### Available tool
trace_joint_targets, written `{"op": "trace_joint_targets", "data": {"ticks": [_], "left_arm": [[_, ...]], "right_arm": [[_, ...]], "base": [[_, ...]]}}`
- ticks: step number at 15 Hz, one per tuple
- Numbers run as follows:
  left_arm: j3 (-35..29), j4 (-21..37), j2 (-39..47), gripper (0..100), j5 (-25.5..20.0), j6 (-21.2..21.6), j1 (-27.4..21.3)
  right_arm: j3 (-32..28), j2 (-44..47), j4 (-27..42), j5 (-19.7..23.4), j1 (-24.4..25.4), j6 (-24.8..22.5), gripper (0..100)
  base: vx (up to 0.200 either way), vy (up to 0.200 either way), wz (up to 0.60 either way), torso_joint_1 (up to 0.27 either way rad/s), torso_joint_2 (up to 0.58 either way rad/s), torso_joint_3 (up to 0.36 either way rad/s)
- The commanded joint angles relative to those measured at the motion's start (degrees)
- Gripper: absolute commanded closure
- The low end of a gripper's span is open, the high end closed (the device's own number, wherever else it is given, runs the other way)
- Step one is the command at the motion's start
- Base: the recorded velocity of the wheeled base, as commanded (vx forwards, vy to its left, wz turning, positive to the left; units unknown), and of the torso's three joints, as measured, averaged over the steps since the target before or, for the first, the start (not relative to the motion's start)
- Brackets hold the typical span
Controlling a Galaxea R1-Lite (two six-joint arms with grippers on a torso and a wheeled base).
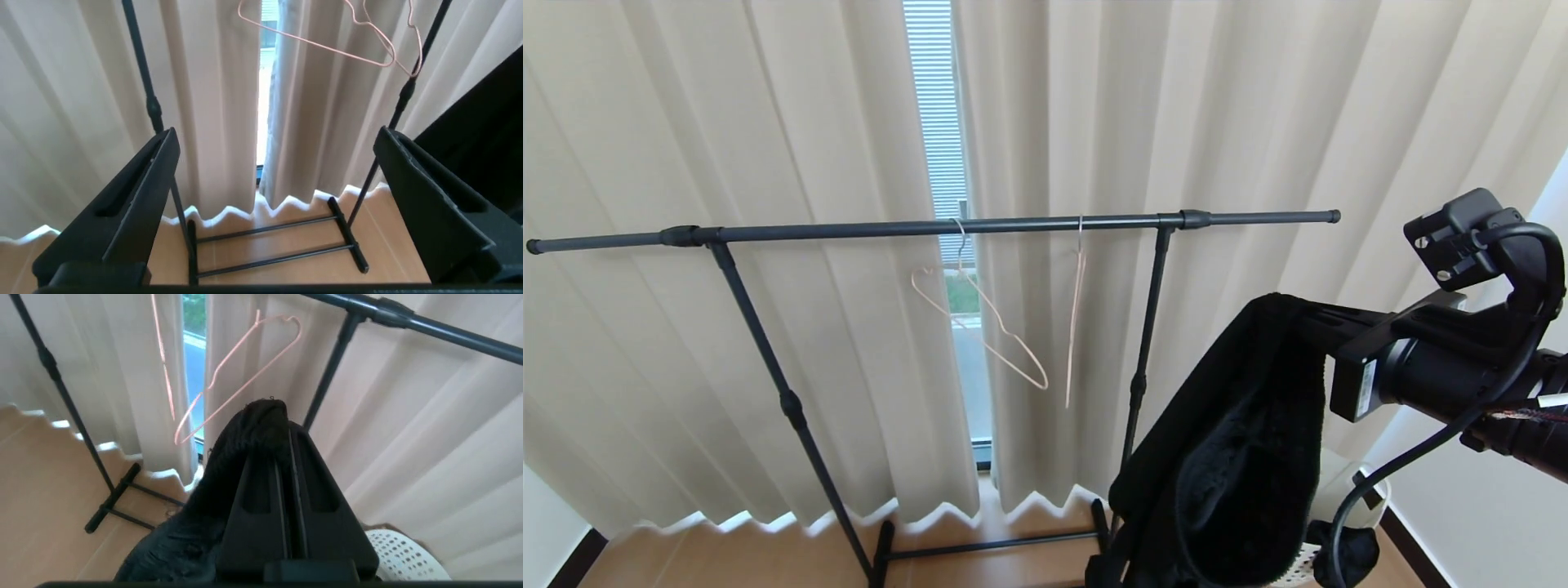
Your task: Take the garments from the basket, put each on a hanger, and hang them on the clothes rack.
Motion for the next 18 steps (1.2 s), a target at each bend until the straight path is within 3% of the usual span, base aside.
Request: {"op": "trace_joint_targets", "data": {"ticks": [1, 4, 18], "left_arm": [[-0.01, 0.0, 0.04, 0, 0.01, 0.0, -0.02], [-0.01, 0.0, 0.04, 0, 0.01, 0.0, -0.02], [-0.09, 0.0, 0.04, 0, 0.01, -0.26, -0.02]], "right_arm": [[-0.04, 0.1, -0.03, 0.03, 0.06, -0.04, 100], [-0.04, -0.17, -0.03, 0.03, 0.06, -0.04, 100], [0.14, -0.08, -0.03, 0.12, 0.06, -0.04, 100]], "base": [[-0.2, 0.0, 0.0, 0.007, 0.01, 0.002], [-0.2, 0.0, 0.0, -0.017, 0.01, 0.002], [0.0, 0.0, 0.0, 0.0, 0.0, 0.0]]}}
